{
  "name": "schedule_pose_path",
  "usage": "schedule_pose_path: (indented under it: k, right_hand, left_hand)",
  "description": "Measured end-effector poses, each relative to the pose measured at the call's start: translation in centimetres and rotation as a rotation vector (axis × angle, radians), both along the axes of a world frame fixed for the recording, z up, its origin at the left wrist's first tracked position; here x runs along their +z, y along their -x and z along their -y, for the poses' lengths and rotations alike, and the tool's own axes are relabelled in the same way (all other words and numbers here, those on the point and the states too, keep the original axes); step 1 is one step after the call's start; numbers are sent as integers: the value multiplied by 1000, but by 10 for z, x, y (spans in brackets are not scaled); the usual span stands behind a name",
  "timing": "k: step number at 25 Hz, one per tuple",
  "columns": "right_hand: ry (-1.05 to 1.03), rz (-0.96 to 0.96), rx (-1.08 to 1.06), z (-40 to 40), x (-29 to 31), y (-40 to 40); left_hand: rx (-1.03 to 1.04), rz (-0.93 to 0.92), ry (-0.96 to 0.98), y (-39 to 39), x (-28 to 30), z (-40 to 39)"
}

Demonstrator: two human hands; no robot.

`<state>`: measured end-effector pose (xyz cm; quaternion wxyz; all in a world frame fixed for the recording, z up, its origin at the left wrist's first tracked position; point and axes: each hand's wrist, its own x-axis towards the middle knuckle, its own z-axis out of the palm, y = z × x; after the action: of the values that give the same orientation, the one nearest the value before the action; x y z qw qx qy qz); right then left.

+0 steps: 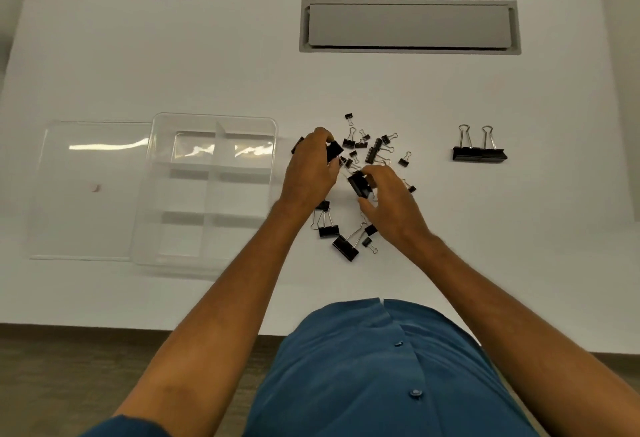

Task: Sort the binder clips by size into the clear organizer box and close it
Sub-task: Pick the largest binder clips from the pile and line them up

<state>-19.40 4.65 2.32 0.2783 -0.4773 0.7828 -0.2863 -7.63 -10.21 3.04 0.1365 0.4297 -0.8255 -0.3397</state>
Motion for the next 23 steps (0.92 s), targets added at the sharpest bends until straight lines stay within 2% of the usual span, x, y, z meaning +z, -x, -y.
schedule_pose_path:
  k: [3,7,13,17,20,23]
  right_hand:
    - [-68,147,19,-31,7,-15]
    - [-190,98,82,-52,1,-47]
    - [-263,-161,162,-57,-19,-75]
    - [-290,-293,188,-59,-23,-80]
    - [-243,-304,216,-64,-24,-79]
    - [-214,-256,217,-67,-22,-74]
  left_hand:
    - [144,-208,-241,-21,10,-33]
    - [465,-353,-599,-53,9,-85]
    - [662,-211,-610,-108,-12,-134]
    - [690,-147,-635,-122,-21,-147]
    - [603,-91,-547,-125,-24,-149]
    - [385,53,-421,-127,-27,-154]
